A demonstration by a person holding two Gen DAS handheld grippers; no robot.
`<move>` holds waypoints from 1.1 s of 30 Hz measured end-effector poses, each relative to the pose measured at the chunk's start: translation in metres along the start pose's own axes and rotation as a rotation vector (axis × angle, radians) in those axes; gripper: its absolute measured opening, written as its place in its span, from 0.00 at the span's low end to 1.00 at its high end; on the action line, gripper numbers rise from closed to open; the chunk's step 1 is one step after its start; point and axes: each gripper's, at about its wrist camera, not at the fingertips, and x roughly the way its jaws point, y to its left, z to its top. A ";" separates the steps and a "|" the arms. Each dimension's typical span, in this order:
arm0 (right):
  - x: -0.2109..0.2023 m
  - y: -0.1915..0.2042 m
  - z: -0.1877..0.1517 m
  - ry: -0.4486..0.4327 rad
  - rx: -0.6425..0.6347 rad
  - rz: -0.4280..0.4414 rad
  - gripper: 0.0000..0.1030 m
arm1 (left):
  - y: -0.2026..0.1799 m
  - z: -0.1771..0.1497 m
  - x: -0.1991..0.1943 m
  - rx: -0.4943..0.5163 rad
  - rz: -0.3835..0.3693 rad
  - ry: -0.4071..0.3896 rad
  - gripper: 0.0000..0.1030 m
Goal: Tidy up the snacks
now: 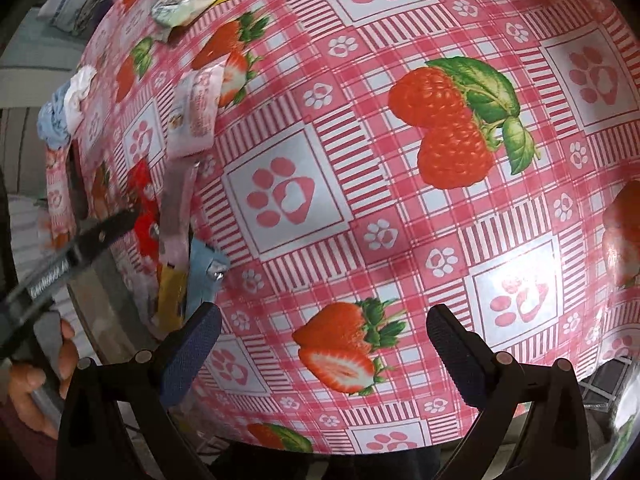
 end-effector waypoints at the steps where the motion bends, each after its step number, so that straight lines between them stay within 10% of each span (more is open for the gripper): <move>1: 0.000 -0.001 0.000 0.003 0.004 0.002 1.00 | 0.002 0.000 0.002 0.004 0.016 0.001 0.80; 16: 0.003 0.002 -0.005 0.007 -0.014 -0.019 1.00 | -0.014 0.014 0.045 -0.045 0.066 0.069 0.79; 23: -0.001 0.016 -0.002 -0.032 -0.069 -0.074 1.00 | -0.020 0.020 0.033 0.014 0.068 0.049 0.22; 33: -0.004 0.058 0.019 -0.091 -0.189 -0.173 1.00 | 0.018 0.004 0.012 -0.019 0.048 -0.016 0.21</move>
